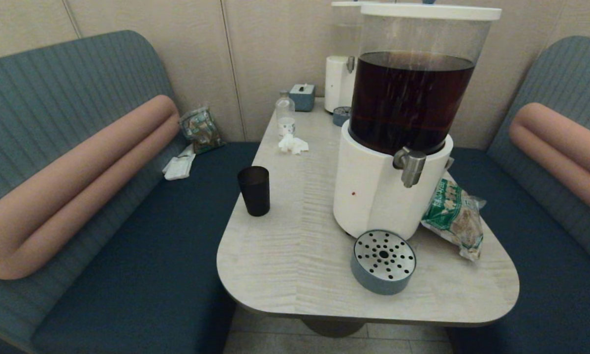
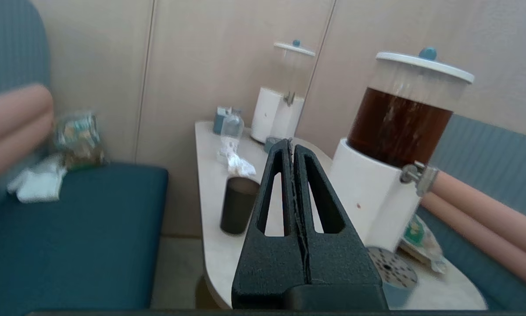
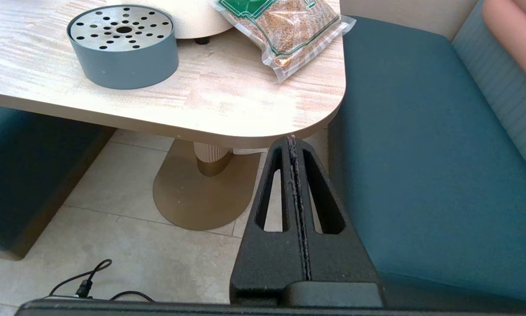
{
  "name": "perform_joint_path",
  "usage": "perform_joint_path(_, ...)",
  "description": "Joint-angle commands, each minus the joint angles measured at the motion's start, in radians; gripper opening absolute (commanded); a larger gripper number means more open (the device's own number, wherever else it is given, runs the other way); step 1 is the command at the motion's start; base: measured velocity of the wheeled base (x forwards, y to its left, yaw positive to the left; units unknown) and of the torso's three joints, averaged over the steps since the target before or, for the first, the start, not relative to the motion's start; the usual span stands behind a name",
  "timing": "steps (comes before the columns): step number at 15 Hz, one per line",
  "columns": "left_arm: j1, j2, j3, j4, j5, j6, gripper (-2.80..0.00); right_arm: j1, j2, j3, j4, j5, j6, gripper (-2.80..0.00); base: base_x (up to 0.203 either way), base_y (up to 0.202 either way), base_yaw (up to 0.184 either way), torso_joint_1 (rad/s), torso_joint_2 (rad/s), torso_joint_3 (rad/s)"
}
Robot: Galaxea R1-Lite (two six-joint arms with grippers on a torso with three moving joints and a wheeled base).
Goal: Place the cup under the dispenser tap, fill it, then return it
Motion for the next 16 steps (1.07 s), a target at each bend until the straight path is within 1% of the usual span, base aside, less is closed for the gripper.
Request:
perform_joint_path(1,-0.018,-0.093,-0.006,0.092,0.010,0.004,-2.80,0.000,-0.001,0.002,0.000,0.001,-0.001,-2.80,0.000,0.000,0.000,0.000,0.00,0.000)
perform_joint_path(2,-0.018,-0.134,0.008,0.128,0.014,0.030,-2.80,0.000,-0.001,0.000,0.000,0.001,-0.001,-2.80,0.000,0.000,0.000,0.000,0.00,0.000)
perform_joint_path(3,-0.019,-0.174,0.030,0.167,0.023,0.092,-2.80,0.000,-0.001,0.002,0.000,0.001,-0.001,-2.80,0.000,0.000,0.000,0.000,0.00,0.000)
perform_joint_path(4,-0.020,-0.220,0.052,0.220,0.049,0.163,-2.80,0.000,-0.001,0.002,0.000,0.001,-0.001,-2.80,0.000,0.000,0.000,0.000,0.00,0.000)
perform_joint_path(5,-0.020,-0.251,0.077,0.287,0.092,0.254,-2.80,0.000,-0.001,0.002,0.000,0.001,-0.001,-2.80,0.000,0.000,0.000,0.000,0.00,0.000)
perform_joint_path(6,-0.020,-0.262,0.115,0.325,0.147,0.322,-2.80,0.000,-0.001,0.002,0.000,0.001,-0.001,-2.80,0.000,0.000,0.000,0.000,0.00,0.000)
perform_joint_path(8,-0.019,-0.265,0.205,0.350,0.194,0.388,-2.80,0.000,-0.001,0.001,0.000,0.001,-0.001,-2.80,0.000,0.000,0.000,0.000,0.00,0.000)
perform_joint_path(9,-0.019,-0.265,0.227,0.402,0.235,0.413,-2.80,0.000,-0.001,0.002,0.000,0.001,-0.001,-2.80,0.000,0.000,0.000,0.000,0.00,0.000)
perform_joint_path(10,-0.020,-0.266,0.223,0.457,0.267,0.420,-2.80,0.000,-0.001,0.002,0.000,0.001,-0.001,-2.80,0.000,0.000,0.000,0.000,0.00,0.000)
perform_joint_path(11,-0.019,-0.266,0.222,0.470,0.267,0.421,-2.80,0.000,-0.001,0.002,0.000,0.001,-0.001,-2.80,0.000,0.000,0.000,0.000,0.00,0.000)
perform_joint_path(13,-0.019,-0.266,0.219,0.497,0.250,0.430,-2.80,0.000,-0.001,0.000,0.000,0.001,-0.001,-2.80,0.000,0.000,0.000,0.000,0.00,0.000)
perform_joint_path(14,-0.020,-0.266,0.219,0.543,0.203,0.426,-2.80,0.000,-0.001,0.002,0.000,0.001,-0.001,-2.80,0.000,0.000,0.000,0.000,0.00,0.000)
perform_joint_path(15,-0.020,-0.266,0.205,0.600,0.196,0.421,-2.80,0.000,-0.001,0.002,0.000,0.001,-0.001,-2.80,0.000,0.000,0.000,0.000,0.00,0.000)
perform_joint_path(16,-0.020,-0.266,0.204,0.602,0.196,0.416,-2.80,0.000,-0.001,0.000,0.000,0.001,-0.001,-2.80,0.000,0.000,0.000,0.000,0.00,0.000)
